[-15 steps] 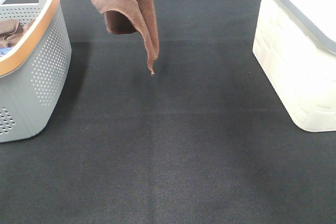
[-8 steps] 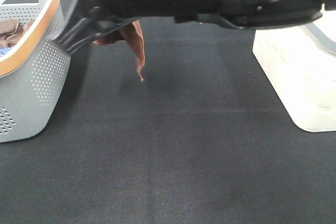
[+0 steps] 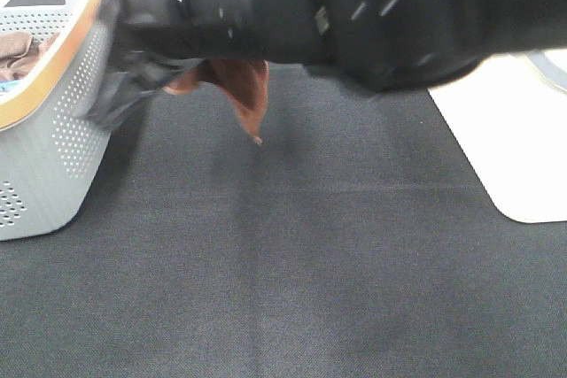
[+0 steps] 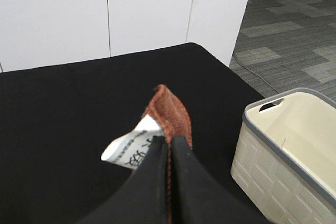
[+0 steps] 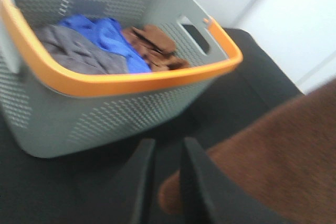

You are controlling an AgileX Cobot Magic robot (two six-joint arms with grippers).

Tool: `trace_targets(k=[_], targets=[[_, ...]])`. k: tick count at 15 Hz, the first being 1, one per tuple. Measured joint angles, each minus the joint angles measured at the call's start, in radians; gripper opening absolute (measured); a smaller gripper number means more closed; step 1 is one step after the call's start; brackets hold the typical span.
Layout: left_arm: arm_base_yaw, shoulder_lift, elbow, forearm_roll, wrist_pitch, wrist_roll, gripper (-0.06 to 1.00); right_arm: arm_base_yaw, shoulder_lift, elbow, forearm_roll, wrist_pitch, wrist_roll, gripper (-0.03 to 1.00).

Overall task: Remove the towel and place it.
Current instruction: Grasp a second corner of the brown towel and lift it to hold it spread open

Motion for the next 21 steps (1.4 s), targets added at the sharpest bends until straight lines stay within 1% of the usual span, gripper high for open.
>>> trace_targets(k=[2, 4, 6, 8, 9, 10, 11, 12, 13, 14, 15, 16, 18, 20, 21], targets=[[0.0, -0.009, 0.0, -0.024, 0.004, 0.0, 0.0, 0.0, 0.031, 0.0, -0.061, -0.096, 0.074, 0.26], [0.0, -0.022, 0.0, -0.033, 0.006, 0.0, 0.0, 0.0, 0.052, 0.0, -0.096, -0.127, 0.144, 0.32], [0.0, -0.035, 0.0, -0.042, 0.008, 0.0, 0.0, 0.0, 0.054, 0.0, -0.133, -0.134, 0.201, 0.39], [0.0, -0.044, 0.0, -0.047, 0.013, 0.0, 0.0, 0.0, 0.054, 0.0, -0.155, -0.182, 0.261, 0.5], [0.0, -0.046, 0.0, -0.041, 0.017, 0.002, 0.0, 0.0, 0.053, 0.0, -0.155, -0.192, 0.271, 0.5], [0.0, -0.046, 0.0, -0.041, 0.017, 0.007, 0.0, 0.003, 0.045, 0.0, -0.155, -0.176, 0.274, 0.47], [0.0, -0.046, 0.0, -0.041, 0.018, 0.008, 0.0, 0.008, 0.028, 0.0, -0.172, -0.14, 0.275, 0.44], [0.0, -0.046, 0.0, -0.043, 0.019, 0.009, 0.0, 0.017, 0.005, 0.0, -0.208, -0.085, 0.282, 0.41], [0.0, -0.046, 0.0, -0.058, 0.02, 0.012, 0.0, 0.022, -0.006, 0.0, -0.27, -0.026, 0.307, 0.4], [0.0, -0.046, 0.0, -0.087, 0.02, 0.024, 0.0, 0.025, -0.004, 0.0, -0.334, -0.002, 0.359, 0.4], [0.0, -0.046, 0.0, -0.109, 0.02, 0.043, 0.0, 0.025, 0.01, -0.001, -0.378, -0.008, 0.414, 0.39], [0.0, -0.046, 0.0, -0.121, 0.021, 0.058, 0.0, 0.025, 0.032, -0.001, -0.403, -0.052, 0.463, 0.39], [0.0, -0.046, 0.0, -0.127, 0.032, 0.07, 0.0, 0.02, 0.097, -0.001, -0.428, -0.184, 0.52, 0.39], [0.0, -0.046, 0.0, -0.13, 0.043, 0.075, 0.0, -0.002, 0.138, -0.001, -0.434, -0.206, 0.564, 0.41], [0.0, -0.046, 0.0, -0.133, 0.047, 0.075, 0.0, -0.026, 0.152, -0.001, -0.412, -0.209, 0.607, 0.44]])
